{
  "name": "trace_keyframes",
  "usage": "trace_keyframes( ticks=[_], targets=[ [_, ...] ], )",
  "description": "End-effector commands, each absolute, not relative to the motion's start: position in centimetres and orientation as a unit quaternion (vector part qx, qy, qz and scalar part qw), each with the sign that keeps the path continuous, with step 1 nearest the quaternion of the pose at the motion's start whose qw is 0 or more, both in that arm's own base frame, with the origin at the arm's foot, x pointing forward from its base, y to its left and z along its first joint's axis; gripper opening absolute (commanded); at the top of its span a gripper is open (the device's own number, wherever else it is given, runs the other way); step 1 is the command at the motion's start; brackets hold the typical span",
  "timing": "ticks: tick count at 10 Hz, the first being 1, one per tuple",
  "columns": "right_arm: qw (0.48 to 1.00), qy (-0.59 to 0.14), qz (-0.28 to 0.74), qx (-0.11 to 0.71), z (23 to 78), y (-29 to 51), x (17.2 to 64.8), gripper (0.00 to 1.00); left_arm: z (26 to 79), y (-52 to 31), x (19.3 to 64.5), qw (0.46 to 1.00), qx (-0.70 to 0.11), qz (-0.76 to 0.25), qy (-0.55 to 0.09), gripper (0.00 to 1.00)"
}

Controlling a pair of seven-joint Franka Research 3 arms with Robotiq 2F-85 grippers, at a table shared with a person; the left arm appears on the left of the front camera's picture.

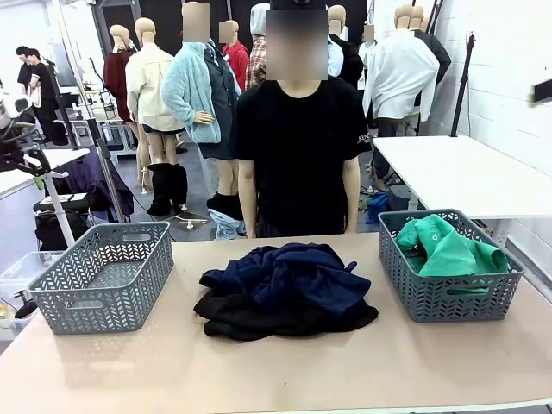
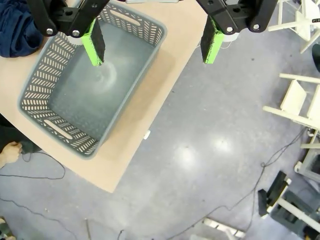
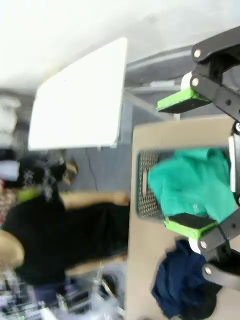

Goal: Sort the tops and bottoms.
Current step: Lift clothes from the center of the table with your right hand.

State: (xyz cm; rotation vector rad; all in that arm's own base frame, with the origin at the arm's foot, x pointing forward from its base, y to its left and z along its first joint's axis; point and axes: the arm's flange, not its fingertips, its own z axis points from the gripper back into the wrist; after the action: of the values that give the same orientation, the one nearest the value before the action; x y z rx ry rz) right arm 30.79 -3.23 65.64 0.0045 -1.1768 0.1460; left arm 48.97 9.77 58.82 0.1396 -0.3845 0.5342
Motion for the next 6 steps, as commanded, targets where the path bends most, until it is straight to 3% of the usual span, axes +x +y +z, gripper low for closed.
trace_keyframes(
  ticks=[1, 4, 6],
  targets=[
    [0.827, -0.495, 0.255, 0.072, 65.7, 3.1, 33.5, 1.00, 58.9, 9.7, 48.7, 0.941, 0.079, 0.271, -0.187, 1.00],
    [0.817, -0.395, 0.403, 0.120, 63.8, 12.7, 34.9, 1.00, 58.9, 9.7, 48.7, 0.941, 0.079, 0.271, -0.187, 1.00],
    [0.834, -0.320, 0.443, 0.077, 59.2, 17.1, 36.5, 1.00, 58.9, 9.7, 48.7, 0.941, 0.079, 0.271, -0.187, 1.00]
  ],
)
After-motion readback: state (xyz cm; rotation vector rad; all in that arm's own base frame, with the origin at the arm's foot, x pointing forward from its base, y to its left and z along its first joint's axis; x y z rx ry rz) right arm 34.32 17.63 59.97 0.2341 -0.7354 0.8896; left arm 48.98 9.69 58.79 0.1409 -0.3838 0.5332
